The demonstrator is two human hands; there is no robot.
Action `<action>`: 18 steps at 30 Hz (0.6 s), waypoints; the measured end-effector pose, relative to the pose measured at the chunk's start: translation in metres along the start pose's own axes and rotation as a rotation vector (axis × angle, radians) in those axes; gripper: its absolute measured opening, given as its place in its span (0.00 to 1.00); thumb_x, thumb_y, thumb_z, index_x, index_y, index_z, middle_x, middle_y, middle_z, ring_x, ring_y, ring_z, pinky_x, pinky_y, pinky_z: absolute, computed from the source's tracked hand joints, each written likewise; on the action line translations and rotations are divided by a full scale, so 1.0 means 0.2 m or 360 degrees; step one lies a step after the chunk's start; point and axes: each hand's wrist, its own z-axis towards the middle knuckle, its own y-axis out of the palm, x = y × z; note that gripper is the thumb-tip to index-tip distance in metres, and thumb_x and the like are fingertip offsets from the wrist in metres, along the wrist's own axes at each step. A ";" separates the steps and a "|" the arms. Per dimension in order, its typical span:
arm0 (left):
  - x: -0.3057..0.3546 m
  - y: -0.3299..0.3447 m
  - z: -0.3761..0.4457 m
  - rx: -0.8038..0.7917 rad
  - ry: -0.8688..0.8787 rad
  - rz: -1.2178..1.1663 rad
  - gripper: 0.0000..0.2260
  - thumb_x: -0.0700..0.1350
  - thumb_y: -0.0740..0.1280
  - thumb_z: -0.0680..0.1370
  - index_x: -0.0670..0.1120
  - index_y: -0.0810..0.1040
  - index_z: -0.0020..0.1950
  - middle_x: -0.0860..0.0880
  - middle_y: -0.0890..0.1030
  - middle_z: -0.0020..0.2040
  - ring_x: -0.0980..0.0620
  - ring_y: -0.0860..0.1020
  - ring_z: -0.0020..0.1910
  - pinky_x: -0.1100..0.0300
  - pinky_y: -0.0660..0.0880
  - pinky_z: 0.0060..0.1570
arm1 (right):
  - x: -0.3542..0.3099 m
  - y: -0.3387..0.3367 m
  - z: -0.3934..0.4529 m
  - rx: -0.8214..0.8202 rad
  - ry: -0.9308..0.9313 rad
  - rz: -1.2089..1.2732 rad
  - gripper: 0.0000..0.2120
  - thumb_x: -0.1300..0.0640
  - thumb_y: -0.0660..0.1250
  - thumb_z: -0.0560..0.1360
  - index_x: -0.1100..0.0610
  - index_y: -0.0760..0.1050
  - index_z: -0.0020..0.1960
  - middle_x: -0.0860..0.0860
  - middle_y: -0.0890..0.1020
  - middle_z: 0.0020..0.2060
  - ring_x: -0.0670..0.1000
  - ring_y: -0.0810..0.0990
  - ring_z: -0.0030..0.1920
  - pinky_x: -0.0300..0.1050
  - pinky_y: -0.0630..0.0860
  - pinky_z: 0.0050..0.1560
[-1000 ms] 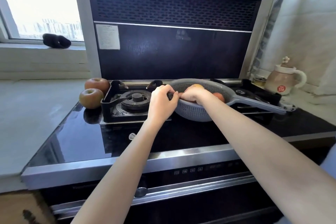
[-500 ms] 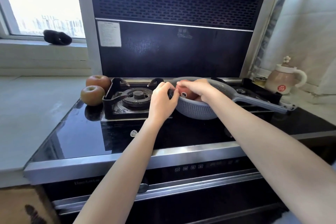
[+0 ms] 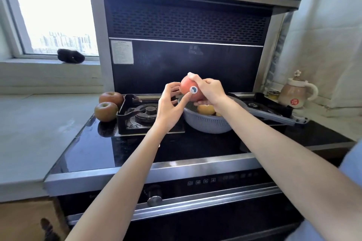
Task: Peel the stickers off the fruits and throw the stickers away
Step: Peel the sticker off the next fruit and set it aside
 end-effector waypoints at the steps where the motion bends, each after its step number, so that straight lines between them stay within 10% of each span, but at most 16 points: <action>1: 0.03 -0.01 -0.01 0.0013 0.0001 -0.0020 0.19 0.53 0.71 0.74 0.51 0.71 0.61 0.54 0.78 0.58 0.58 0.77 0.58 0.59 0.76 0.55 | -0.01 0.01 -0.02 -0.0020 -0.0020 0.0003 0.29 0.34 0.72 0.64 0.57 0.79 0.51 0.53 0.83 0.46 0.55 0.85 0.40 0.41 0.79 0.29; 12: 0.14 -0.17 -0.15 0.0045 0.0003 0.0018 0.17 0.47 0.72 0.75 0.45 0.72 0.60 0.49 0.79 0.53 0.54 0.79 0.51 0.59 0.79 0.47 | 0.06 0.12 -0.25 -0.0203 -0.0146 -0.0074 0.30 0.30 0.68 0.66 0.55 0.79 0.52 0.52 0.83 0.47 0.51 0.84 0.45 0.41 0.79 0.30; 18: 0.07 -0.22 -0.28 -0.0023 -0.0171 -0.0057 0.17 0.49 0.73 0.74 0.47 0.73 0.59 0.49 0.80 0.53 0.53 0.79 0.49 0.59 0.79 0.47 | 0.26 0.14 -0.34 -0.0222 -0.0323 -0.0117 0.23 0.37 0.60 0.77 0.54 0.77 0.59 0.52 0.83 0.45 0.48 0.79 0.32 0.37 0.72 0.25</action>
